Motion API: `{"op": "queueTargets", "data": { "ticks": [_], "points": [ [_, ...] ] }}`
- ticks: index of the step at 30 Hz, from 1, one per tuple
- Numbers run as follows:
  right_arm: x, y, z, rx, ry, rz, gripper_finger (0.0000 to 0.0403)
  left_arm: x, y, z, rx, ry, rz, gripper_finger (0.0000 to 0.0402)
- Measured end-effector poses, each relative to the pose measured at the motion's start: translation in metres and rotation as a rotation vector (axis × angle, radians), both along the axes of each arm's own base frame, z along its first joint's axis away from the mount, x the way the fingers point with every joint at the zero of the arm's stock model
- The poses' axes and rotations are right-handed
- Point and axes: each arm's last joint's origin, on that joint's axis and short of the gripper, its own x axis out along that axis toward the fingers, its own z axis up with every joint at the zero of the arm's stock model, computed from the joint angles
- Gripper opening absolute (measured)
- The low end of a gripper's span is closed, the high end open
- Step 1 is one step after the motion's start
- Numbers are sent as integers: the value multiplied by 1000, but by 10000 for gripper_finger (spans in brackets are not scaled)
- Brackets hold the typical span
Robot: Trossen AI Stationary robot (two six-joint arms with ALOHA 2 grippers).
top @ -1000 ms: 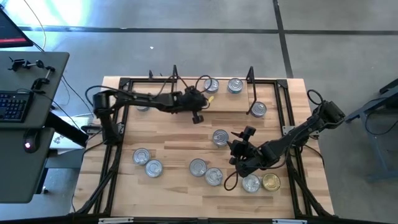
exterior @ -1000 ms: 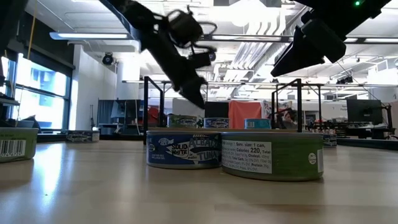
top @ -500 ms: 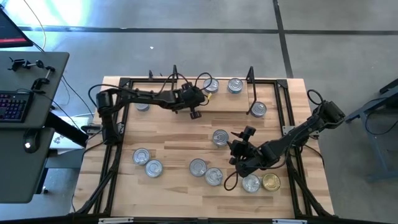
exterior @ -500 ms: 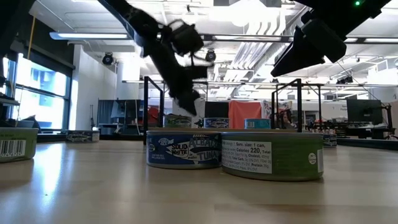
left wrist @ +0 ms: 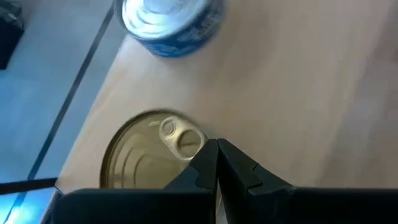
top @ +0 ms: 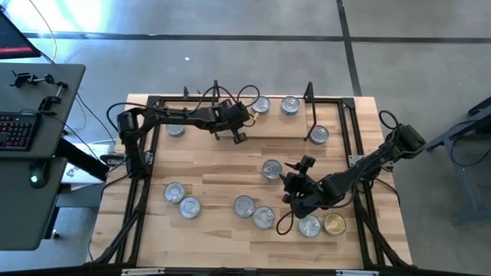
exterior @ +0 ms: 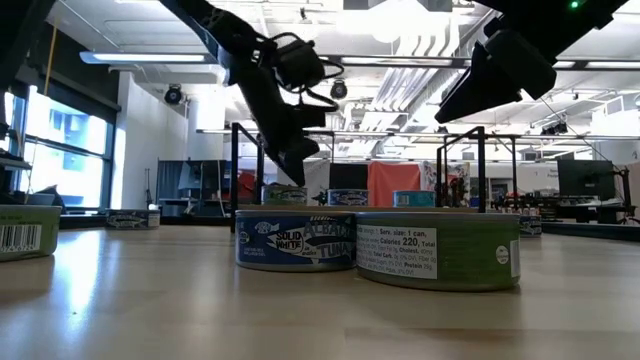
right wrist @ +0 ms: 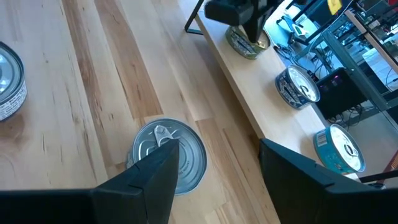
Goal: Stack canned seafood by type on shelf
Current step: Put the green tuna can on the shelf
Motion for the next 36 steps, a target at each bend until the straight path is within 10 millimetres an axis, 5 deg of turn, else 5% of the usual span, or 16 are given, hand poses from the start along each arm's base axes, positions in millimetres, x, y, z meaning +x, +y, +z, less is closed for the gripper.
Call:
{"op": "queueTargets", "data": {
  "ticks": [9, 20, 36],
  "points": [
    [0, 0, 0, 1, -1, 1, 210, -6, 30, -5, 50, 25, 4, 0],
    [0, 0, 0, 0, 0, 3, 210, -3, 26, 6, 121, -10, 12, 0],
    [0, 0, 0, 3, -1, 5, 210, -17, 57, -3, 8, -34, 93, 0]
  ]
}}
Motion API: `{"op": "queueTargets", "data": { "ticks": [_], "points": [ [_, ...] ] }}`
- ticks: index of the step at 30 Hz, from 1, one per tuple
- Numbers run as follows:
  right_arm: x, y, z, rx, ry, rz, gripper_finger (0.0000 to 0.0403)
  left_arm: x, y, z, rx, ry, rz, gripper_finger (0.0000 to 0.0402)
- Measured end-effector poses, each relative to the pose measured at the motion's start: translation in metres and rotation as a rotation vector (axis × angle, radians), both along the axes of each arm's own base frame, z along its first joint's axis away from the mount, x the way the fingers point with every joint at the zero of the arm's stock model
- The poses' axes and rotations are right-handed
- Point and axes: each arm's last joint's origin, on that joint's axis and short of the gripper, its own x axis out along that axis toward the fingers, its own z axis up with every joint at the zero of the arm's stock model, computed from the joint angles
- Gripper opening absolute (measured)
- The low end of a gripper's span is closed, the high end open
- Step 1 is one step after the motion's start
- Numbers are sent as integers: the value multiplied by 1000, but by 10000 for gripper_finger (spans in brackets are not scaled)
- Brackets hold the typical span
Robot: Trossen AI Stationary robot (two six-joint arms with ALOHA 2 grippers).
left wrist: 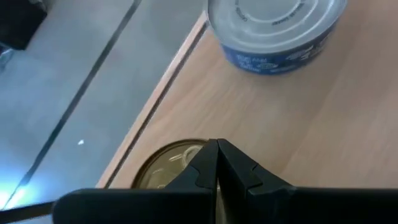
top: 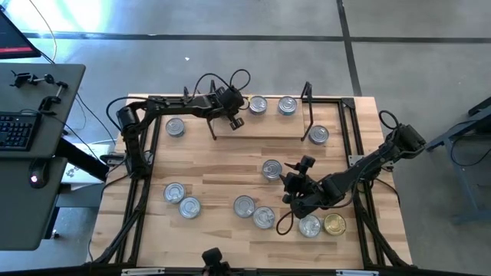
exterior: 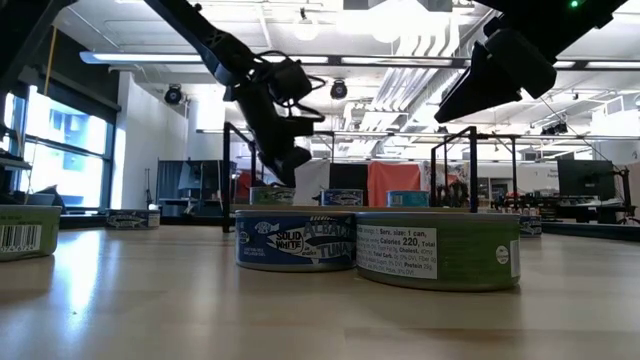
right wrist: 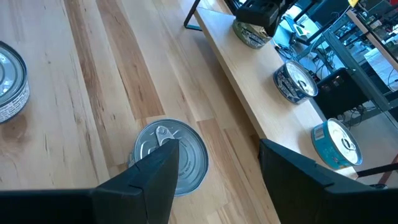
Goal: Stack canned seafood by type on shelf
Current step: Put the green tuna can on the shelf
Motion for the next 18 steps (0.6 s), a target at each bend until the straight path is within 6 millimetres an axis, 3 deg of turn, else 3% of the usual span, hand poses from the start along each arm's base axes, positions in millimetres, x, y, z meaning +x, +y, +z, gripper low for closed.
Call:
{"op": "queueTargets", "data": {
  "ticks": [18],
  "points": [
    [0, 0, 0, -1, 1, 1, 210, 8, 4, 0, 66, -10, -118, 0]
  ]
}}
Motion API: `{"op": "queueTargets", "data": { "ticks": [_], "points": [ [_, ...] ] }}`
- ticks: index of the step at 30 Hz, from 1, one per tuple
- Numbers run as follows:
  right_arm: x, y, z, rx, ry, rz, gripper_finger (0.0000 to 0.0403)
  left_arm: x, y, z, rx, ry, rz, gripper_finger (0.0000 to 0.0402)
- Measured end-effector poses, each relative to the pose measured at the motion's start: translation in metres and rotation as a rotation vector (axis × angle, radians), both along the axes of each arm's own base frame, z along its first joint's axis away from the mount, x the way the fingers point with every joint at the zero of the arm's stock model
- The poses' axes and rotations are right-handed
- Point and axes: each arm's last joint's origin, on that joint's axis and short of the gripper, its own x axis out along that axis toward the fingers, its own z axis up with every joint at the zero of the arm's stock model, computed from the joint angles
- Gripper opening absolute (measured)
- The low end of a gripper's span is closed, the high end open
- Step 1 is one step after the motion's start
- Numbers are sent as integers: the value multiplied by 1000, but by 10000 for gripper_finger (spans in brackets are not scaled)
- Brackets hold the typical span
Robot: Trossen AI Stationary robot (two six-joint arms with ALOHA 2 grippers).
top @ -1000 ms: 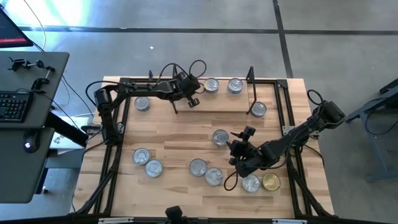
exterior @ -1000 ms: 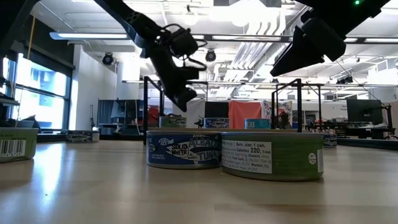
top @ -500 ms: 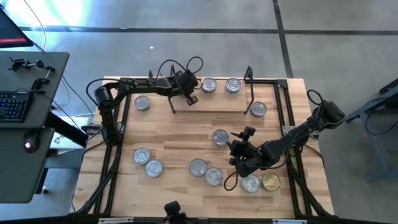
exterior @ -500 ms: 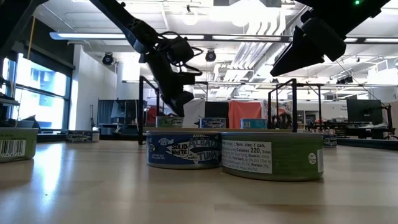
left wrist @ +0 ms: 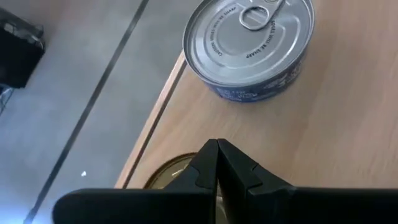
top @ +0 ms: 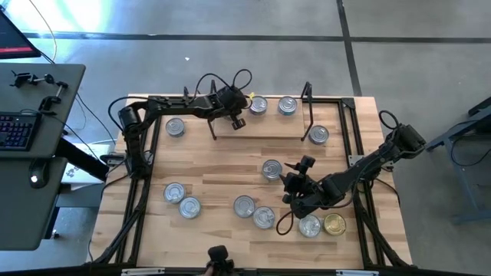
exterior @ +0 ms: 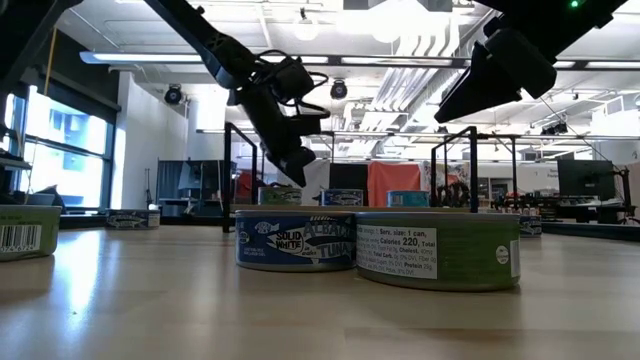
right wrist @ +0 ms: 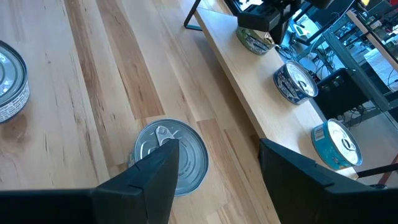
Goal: Stack canned seafood by type on shelf
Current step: Put the green tuna can on the shelf
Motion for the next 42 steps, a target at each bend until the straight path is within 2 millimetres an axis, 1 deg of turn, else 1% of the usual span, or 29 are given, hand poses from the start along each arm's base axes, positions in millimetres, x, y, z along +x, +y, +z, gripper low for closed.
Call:
{"op": "queueTargets", "data": {
  "ticks": [7, 10, 12, 15, 19, 24, 29, 33, 37, 42],
  "points": [
    [0, 0, 0, 0, 0, 0, 210, -4, 10, 1, 40, 22, -17, 0],
    [0, 0, 0, 0, 0, 0, 210, -5, 10, 2, 67, 45, -12, 0],
    [0, 0, 0, 0, 0, 0, 210, -4, 7, 5, 79, 43, -9, 0],
    [0, 0, 0, 0, 0, 0, 210, -2, -1, 9, 53, 11, 13, 0],
    [0, 0, 0, 0, 0, 0, 210, -6, -7, 3, -20, 48, 57, 0],
    [0, 0, 0, 0, -1, -1, 210, -12, 1, -2, -63, 54, 91, 0],
    [0, 0, 0, 3, -3, -1, 210, -17, 14, -4, -67, 44, 112, 0],
    [0, 0, 0, 2, -1, -1, 210, -21, 20, -4, -66, 48, 119, 0],
    [0, 0, 0, 3, -1, 0, 210, -20, 21, -4, -51, 46, 106, 0],
    [0, 0, 0, 3, -1, 0, 210, -13, 14, -3, -18, 49, 62, 0]
  ]
}}
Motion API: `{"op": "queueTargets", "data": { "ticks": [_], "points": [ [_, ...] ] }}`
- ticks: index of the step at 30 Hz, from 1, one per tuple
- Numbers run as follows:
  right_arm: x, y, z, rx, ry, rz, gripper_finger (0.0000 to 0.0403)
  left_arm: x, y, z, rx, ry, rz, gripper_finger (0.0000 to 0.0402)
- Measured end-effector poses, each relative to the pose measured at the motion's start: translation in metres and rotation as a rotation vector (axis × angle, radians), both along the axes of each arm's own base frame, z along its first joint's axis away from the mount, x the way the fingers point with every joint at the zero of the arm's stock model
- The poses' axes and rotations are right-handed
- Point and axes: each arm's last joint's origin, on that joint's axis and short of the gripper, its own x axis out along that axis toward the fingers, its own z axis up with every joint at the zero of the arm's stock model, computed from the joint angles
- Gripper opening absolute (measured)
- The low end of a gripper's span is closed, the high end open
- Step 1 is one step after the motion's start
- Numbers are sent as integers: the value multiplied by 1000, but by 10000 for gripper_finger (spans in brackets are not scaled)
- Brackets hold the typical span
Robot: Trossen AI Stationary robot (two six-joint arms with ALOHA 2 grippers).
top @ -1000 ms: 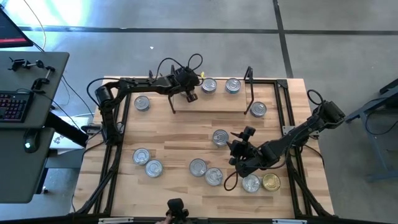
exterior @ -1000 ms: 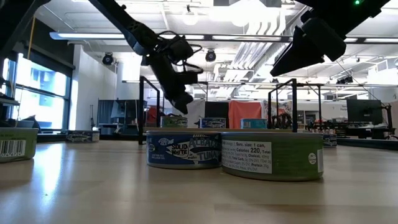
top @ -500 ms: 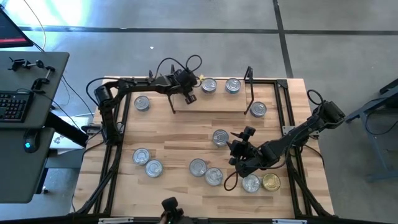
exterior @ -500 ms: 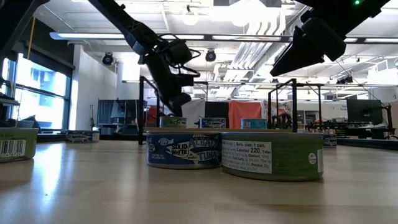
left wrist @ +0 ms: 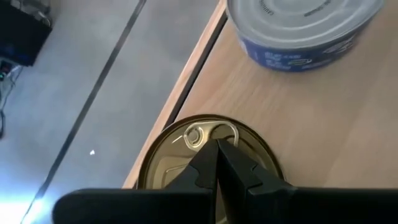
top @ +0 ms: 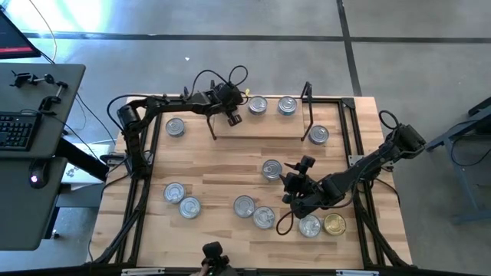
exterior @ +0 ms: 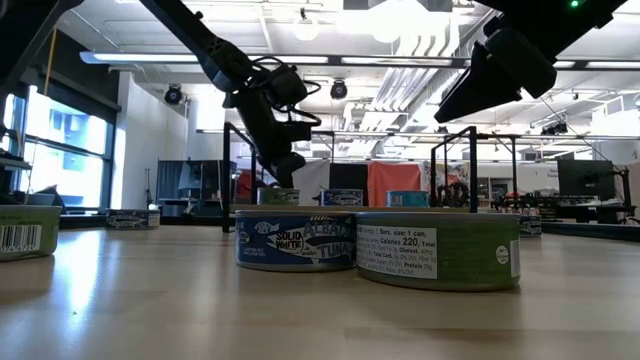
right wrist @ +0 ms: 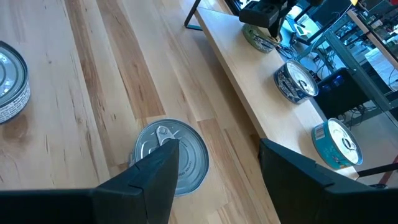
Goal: Stack canned seafood by type on shelf
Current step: Put the green tuna can on the shelf, then put the yellow-blue tuna can on the shelf
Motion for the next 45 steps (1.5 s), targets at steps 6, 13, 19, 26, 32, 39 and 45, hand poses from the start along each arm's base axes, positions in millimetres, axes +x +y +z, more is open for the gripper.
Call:
{"op": "queueTargets", "data": {
  "ticks": [6, 13, 19, 26, 32, 39, 45],
  "points": [
    [0, 0, 0, -1, 2, 2, 210, 11, -12, 8, 66, -35, -45, 0],
    [0, 1, 0, -7, 10, 11, 210, 29, -41, 27, 139, -121, -153, 0],
    [-3, 8, -3, 13, 67, 94, 210, 41, -87, 54, 175, -199, -289, 0],
    [-15, 3, -31, 110, 46, 90, 210, 55, -146, 60, 195, -291, -448, 0],
    [-23, -2, -41, 159, 60, 50, 210, 47, -175, 26, 120, -446, -586, 0],
    [-5, -27, -43, 417, 160, 70, 201, 36, -227, 7, 32, -551, -647, 0],
    [16, -39, -38, 391, 159, 315, 181, 27, -266, 29, 177, -576, -755, 0]
  ]
}}
